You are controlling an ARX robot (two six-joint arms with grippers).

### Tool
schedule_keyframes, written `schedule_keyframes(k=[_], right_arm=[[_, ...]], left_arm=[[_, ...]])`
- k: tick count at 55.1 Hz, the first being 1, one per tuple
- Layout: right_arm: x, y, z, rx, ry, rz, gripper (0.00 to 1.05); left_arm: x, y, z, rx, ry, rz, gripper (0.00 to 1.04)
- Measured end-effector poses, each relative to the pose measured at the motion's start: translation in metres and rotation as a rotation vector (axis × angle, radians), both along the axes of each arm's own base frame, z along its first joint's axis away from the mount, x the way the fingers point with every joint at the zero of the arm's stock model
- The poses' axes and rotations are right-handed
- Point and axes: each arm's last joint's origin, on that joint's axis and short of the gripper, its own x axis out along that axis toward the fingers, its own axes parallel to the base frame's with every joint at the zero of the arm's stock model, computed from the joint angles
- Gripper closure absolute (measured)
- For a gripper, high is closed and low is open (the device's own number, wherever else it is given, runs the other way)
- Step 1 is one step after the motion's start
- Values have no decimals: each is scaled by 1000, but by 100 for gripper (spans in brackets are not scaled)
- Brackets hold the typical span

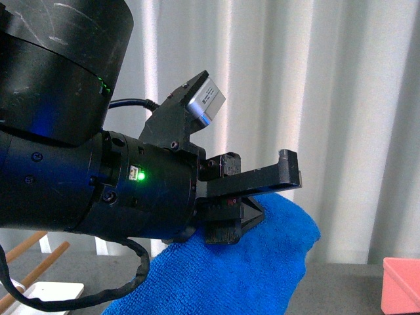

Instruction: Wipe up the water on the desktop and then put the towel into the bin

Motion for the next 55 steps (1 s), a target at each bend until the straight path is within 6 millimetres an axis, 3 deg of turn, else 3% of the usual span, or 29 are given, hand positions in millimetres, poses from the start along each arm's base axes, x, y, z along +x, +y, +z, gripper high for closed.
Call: schedule_keyframes(k=[22, 33, 45, 55], right_arm=[[46, 54, -4, 195, 92, 106, 7], [54, 73, 6, 228, 87, 157, 7], [54, 95, 1, 197, 122, 153, 7], [58, 104, -2, 196, 111, 114, 29]], left_arm=[[0, 0, 0, 0, 0, 0, 100], [0, 0, 0, 0, 0, 0, 100], [0, 0, 0, 1, -1, 4, 100], [0, 0, 0, 1, 0, 4, 100]])
